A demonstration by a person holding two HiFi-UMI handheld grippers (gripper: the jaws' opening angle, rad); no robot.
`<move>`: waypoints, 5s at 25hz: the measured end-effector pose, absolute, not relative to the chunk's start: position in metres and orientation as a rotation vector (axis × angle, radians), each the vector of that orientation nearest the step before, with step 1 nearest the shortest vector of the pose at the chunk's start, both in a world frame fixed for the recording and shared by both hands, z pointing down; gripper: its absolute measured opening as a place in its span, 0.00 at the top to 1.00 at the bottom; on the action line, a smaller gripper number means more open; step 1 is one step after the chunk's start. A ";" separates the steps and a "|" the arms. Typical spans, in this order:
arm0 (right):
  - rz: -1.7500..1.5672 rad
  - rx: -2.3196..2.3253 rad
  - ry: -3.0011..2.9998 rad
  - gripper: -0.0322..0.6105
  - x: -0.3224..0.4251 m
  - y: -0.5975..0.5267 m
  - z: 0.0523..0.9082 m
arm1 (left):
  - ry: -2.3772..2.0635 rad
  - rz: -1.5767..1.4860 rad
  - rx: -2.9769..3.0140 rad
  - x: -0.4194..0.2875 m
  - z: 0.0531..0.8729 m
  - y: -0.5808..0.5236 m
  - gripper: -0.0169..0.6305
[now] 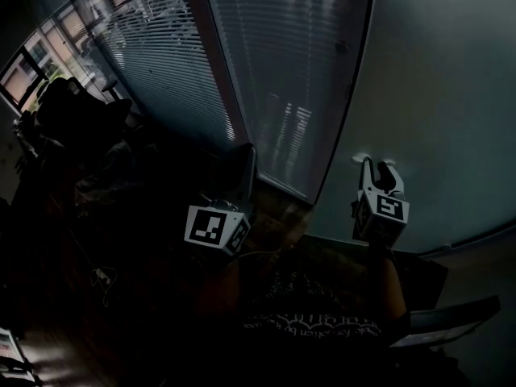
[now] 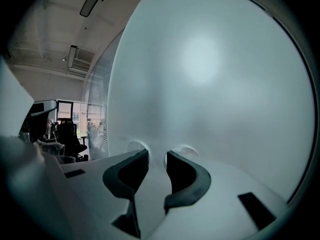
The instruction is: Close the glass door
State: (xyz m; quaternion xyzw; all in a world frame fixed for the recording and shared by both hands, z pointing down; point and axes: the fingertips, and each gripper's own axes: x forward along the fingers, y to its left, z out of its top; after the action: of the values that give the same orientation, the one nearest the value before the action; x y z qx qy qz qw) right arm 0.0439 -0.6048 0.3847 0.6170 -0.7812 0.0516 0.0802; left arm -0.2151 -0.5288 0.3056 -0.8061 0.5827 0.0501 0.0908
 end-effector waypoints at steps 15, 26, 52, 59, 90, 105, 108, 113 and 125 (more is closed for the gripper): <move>0.172 1.931 -2.243 0.77 0.055 -0.674 0.383 | 1.563 0.192 -2.485 -0.208 0.285 -0.645 0.97; 0.176 2.009 -2.204 0.77 0.067 -0.723 0.383 | 1.477 0.165 -2.527 -0.193 0.277 -0.696 0.97; 0.187 2.102 -2.142 0.77 0.087 -0.792 0.404 | 1.447 0.139 -2.581 -0.197 0.310 -0.759 0.97; 0.177 2.103 -2.128 0.77 0.089 -0.802 0.402 | 1.478 0.143 -2.579 -0.203 0.313 -0.766 0.97; 0.177 2.076 -2.146 0.76 0.093 -0.819 0.401 | 1.498 0.108 -2.546 -0.204 0.306 -0.760 0.97; 0.103 2.008 -2.192 0.77 0.088 -0.775 0.378 | 1.472 0.115 -2.588 -0.187 0.296 -0.743 0.97; 0.038 2.029 -2.229 0.77 0.086 -0.765 0.356 | 1.446 0.113 -2.575 -0.184 0.295 -0.740 0.97; -0.072 1.980 -2.324 0.78 0.073 -0.753 0.332 | 1.450 0.084 -2.550 -0.180 0.293 -0.736 0.97; -0.225 2.047 -2.379 0.95 0.074 -0.717 0.285 | 1.494 0.100 -2.570 -0.171 0.286 -0.721 0.97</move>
State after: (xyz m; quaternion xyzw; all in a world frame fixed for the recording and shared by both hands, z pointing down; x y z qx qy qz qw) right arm 0.0744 -0.7172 0.2848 0.6504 -0.7562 -0.0714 -0.0024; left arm -0.1709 -0.7214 0.2862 -0.8609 0.5007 0.0336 0.0835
